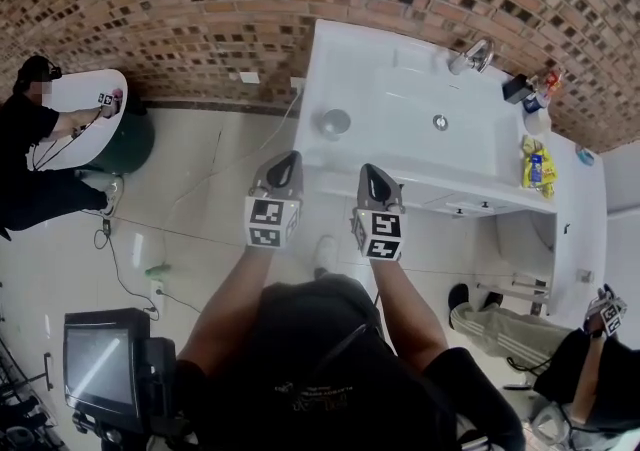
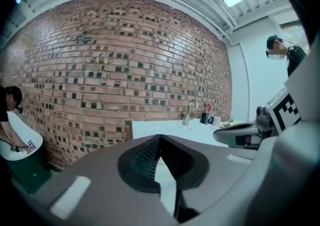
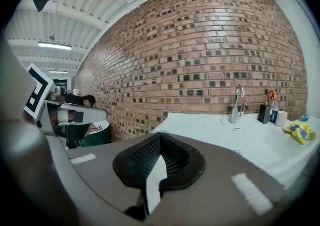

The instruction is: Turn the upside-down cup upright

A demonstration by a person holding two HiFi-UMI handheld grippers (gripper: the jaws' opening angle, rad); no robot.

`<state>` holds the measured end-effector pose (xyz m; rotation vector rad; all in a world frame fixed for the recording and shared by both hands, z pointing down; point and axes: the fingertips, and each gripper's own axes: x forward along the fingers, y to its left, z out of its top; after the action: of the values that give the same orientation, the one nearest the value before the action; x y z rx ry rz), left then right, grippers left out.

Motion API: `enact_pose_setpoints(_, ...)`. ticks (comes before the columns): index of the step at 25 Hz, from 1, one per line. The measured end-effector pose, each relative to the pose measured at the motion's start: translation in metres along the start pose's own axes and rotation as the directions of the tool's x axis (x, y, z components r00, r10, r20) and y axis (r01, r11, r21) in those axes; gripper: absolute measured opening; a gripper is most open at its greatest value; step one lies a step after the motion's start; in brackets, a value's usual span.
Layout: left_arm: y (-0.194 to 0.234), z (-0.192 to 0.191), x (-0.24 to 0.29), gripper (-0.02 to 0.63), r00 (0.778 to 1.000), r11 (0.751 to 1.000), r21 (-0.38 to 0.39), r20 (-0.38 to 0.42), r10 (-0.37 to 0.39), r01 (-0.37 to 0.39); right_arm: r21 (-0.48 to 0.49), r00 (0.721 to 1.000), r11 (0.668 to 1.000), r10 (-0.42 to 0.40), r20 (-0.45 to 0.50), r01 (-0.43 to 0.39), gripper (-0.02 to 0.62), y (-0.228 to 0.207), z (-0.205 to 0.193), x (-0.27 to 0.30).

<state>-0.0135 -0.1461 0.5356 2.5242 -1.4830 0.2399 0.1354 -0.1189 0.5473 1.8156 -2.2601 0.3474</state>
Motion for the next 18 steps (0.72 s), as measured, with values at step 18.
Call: enact_pose_setpoints(18,-0.032,-0.027,-0.123,-0.003,0.995,0.995,0.002,0.018,-0.096,0.096,-0.002,0.998,0.998,-0.061,-0.007,0.061,0.012,0.078,-0.037,-0.123)
